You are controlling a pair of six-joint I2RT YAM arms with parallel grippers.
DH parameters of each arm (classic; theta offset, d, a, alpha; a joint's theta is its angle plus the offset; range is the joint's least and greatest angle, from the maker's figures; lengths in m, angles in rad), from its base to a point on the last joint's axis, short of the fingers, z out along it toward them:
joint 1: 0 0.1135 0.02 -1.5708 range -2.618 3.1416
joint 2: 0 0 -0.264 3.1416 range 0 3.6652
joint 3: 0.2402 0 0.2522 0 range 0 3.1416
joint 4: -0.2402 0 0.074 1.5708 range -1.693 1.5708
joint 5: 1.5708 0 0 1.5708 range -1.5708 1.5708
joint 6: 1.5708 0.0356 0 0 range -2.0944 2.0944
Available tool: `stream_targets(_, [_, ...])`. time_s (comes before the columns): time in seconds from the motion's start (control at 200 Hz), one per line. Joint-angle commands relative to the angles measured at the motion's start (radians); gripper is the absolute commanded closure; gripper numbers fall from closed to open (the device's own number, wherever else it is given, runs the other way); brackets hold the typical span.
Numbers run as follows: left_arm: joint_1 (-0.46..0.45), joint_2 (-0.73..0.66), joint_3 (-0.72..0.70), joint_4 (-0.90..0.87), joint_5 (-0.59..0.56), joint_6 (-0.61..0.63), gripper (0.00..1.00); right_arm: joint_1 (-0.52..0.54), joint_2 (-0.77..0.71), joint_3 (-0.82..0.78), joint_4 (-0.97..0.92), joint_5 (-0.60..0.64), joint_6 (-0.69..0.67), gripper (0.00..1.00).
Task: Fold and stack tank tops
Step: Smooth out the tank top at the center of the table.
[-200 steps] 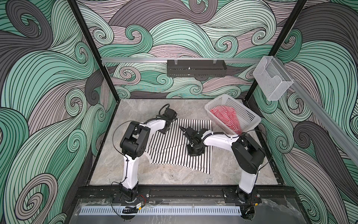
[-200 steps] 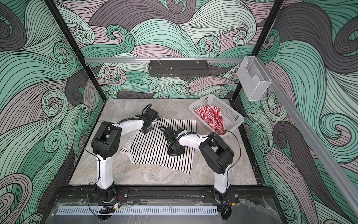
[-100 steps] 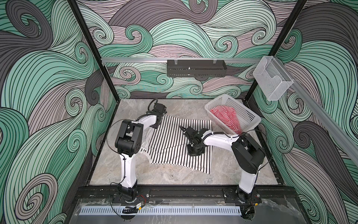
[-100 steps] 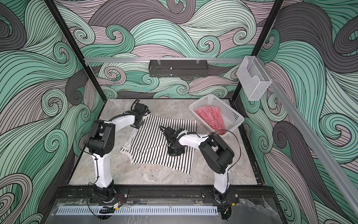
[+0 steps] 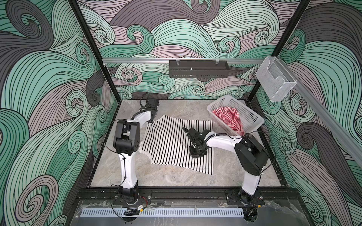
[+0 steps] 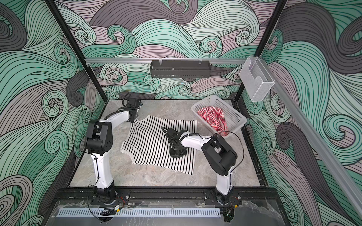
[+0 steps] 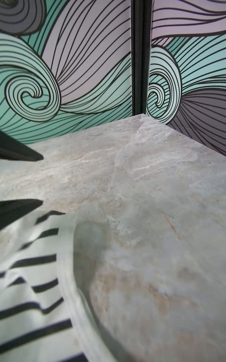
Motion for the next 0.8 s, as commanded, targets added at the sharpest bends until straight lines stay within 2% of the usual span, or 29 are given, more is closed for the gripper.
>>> stream_targets(0.0, [0.002,-0.061,-0.014,-0.004,-0.025,-0.036,0.58,-0.004,0.041,-0.047,0.004,0.012,0.005,0.76])
stream_targets(0.075, [-0.005,-0.104,-0.032,-0.068,0.005,-0.066,0.58,-0.004,0.034,-0.042,-0.004,0.011,0.002,0.76])
stream_targets(0.15, [-0.020,-0.168,-0.076,-0.155,0.094,-0.093,0.58,-0.004,0.017,-0.041,-0.010,0.014,-0.003,0.76])
stream_targets(0.25, [-0.049,-0.272,-0.191,-0.233,0.245,-0.104,0.58,-0.009,-0.012,-0.036,-0.026,0.040,-0.009,0.76])
stream_targets(0.31, [-0.072,-0.325,-0.282,-0.256,0.295,-0.094,0.58,-0.025,-0.020,-0.031,-0.033,0.050,-0.013,0.76])
stream_targets(0.405, [-0.103,-0.377,-0.430,-0.252,0.289,-0.068,0.59,-0.064,-0.029,-0.026,-0.034,0.052,-0.018,0.76])
stream_targets(0.561, [-0.104,-0.414,-0.619,-0.204,0.249,-0.039,0.60,-0.116,-0.035,-0.020,-0.037,0.051,-0.045,0.76])
stream_targets(0.796, [-0.106,-0.440,-0.739,-0.182,0.228,-0.023,0.60,-0.163,-0.051,0.033,-0.066,0.057,-0.090,0.74])
